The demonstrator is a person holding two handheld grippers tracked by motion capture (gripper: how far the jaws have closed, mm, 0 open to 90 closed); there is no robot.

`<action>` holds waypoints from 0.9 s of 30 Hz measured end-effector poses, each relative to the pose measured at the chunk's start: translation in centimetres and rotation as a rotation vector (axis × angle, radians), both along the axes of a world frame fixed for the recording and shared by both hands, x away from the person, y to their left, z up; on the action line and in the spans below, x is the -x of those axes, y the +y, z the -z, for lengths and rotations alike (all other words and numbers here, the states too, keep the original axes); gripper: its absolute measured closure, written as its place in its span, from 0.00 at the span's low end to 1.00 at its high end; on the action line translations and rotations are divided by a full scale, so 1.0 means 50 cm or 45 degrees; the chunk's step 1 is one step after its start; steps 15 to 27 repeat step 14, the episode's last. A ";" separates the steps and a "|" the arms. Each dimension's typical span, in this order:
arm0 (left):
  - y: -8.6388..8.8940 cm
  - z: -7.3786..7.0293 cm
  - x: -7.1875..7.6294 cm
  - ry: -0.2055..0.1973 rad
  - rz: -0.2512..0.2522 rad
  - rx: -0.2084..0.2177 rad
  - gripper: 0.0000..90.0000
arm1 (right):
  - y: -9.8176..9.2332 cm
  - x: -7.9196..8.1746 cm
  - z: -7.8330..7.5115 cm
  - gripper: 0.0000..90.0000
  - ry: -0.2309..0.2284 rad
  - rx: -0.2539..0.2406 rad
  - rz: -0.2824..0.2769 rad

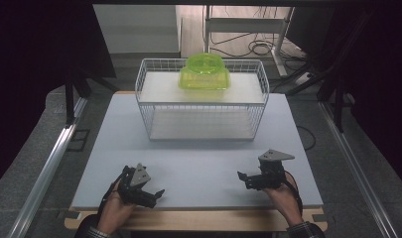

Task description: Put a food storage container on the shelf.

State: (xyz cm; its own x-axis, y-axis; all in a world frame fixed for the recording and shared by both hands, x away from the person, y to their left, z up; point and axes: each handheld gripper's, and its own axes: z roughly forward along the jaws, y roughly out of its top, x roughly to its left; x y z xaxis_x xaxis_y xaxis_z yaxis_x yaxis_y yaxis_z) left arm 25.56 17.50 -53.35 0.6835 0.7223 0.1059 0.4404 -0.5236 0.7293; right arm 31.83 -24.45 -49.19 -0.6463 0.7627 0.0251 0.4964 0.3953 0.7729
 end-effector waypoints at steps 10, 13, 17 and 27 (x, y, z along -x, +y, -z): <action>0.001 0.000 0.000 0.009 -0.003 0.003 0.00 | 0.006 0.004 0.038 0.01 0.062 0.055 -0.017; 0.002 -0.002 0.000 0.007 -0.006 0.008 0.00 | 0.007 0.003 0.040 0.01 0.061 0.071 -0.010; 0.002 -0.002 0.000 0.008 -0.007 0.011 0.00 | 0.006 0.003 0.040 0.01 0.062 0.071 -0.007; 0.002 -0.002 0.000 0.008 -0.007 0.011 0.00 | 0.006 0.003 0.040 0.01 0.062 0.071 -0.007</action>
